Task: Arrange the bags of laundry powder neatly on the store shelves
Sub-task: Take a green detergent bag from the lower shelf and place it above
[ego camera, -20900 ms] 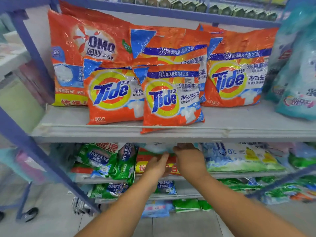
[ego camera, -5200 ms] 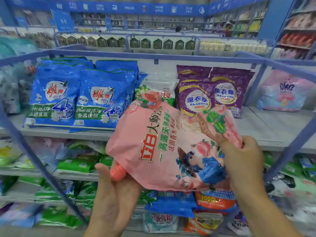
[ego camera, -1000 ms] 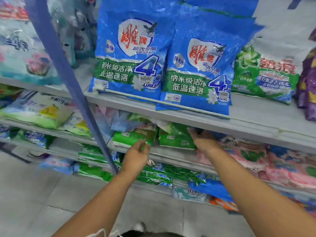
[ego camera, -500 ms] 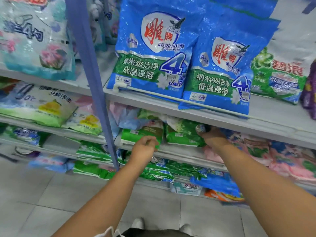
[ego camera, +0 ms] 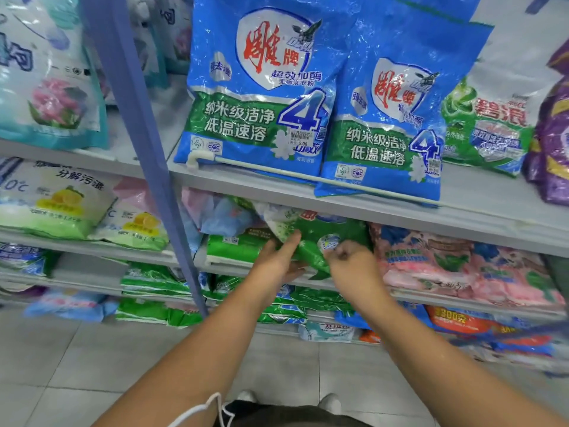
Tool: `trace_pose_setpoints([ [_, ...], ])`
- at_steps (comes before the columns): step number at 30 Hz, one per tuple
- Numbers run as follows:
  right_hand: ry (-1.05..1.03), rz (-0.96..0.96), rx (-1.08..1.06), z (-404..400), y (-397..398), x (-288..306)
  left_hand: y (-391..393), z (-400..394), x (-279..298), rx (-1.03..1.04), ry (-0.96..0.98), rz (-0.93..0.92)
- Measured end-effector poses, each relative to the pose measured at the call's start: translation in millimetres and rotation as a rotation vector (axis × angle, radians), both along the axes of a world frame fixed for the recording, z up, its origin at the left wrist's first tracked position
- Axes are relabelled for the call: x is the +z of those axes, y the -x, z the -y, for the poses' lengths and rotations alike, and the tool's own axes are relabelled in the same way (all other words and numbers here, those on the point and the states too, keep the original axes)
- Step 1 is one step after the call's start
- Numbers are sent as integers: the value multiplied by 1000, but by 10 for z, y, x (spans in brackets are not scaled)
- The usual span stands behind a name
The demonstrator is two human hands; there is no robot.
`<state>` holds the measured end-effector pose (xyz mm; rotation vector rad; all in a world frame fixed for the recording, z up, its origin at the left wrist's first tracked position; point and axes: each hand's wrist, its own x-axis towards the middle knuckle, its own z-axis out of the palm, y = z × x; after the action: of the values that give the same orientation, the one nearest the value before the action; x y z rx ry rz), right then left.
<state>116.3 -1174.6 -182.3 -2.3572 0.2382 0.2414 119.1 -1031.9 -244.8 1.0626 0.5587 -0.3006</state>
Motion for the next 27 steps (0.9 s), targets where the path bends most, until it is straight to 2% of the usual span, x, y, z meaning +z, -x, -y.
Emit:
trace_pose_setpoints([
  [3,-12,117,83,-181,309,-46,-68,-28,-1,89,172,-22],
  [5,-14,127,160,-239,489,-113,-30,-83,5,56,189,-55],
  [9,-72,-78,312,-152,501,-172,160,-266,-152,86,183,-96],
  [11,-97,-37,199,-5,356,-143,253,-357,-174,91,187,-127],
  [13,4,81,69,185,153,-154,327,-424,-167,79,185,-160],
  [14,57,74,23,264,57,-179,358,-450,-160,70,186,-175],
  [16,61,-112,-22,326,-90,-211,408,-514,-152,48,191,-198],
  [18,-63,-369,-69,277,-137,-208,462,-569,-140,30,176,-209],
  [20,-212,-495,-76,257,-177,-238,519,-599,-119,18,153,-207],
  [23,-348,-512,-96,278,-253,-327,587,-599,-107,32,130,-197],
  [27,-317,-415,-94,254,-226,-184,644,-580,-122,16,86,-189],
])
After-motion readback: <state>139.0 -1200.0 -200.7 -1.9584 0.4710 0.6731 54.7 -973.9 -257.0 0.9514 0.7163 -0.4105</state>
